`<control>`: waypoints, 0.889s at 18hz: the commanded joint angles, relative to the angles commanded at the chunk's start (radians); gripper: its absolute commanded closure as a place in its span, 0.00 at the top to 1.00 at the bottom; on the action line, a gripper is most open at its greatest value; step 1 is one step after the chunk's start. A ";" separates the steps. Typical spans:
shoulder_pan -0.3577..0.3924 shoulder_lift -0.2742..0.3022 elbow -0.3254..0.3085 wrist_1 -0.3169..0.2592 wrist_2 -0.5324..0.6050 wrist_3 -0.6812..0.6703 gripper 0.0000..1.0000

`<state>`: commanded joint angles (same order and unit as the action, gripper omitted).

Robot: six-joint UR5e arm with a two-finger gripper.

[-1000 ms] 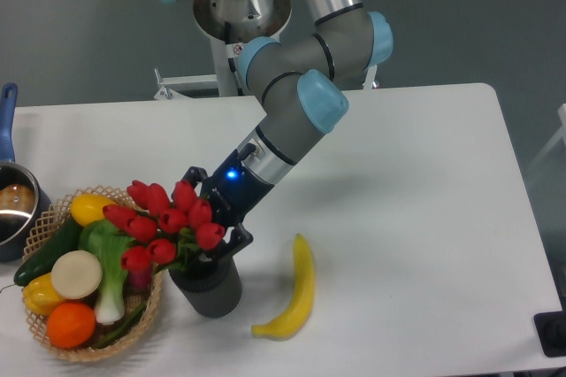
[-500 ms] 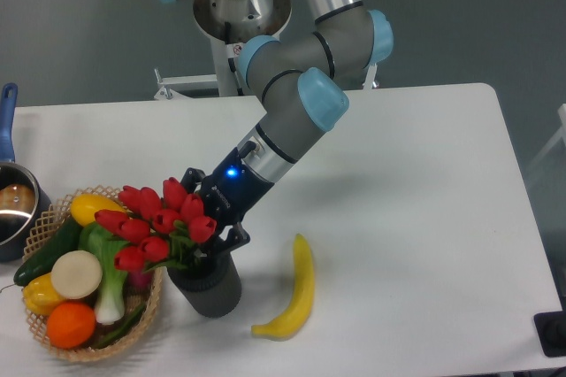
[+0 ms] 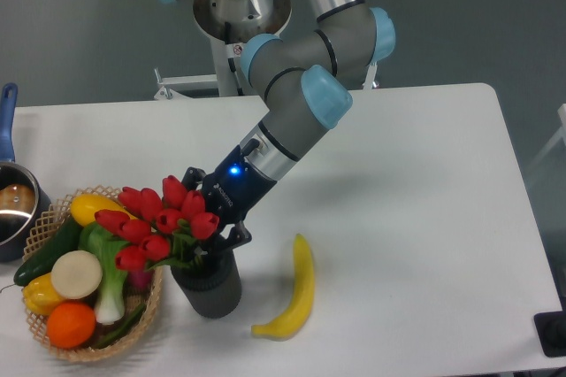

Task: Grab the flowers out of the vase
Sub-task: 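Lift the gripped tulips up out of the black vase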

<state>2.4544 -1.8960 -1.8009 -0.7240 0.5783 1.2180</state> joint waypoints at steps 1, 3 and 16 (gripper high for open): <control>0.002 0.000 0.002 0.000 -0.002 -0.003 0.48; 0.006 0.014 0.012 0.000 -0.026 -0.055 0.48; 0.049 0.078 0.061 0.000 -0.117 -0.252 0.48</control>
<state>2.5034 -1.8179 -1.7395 -0.7240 0.4618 0.9665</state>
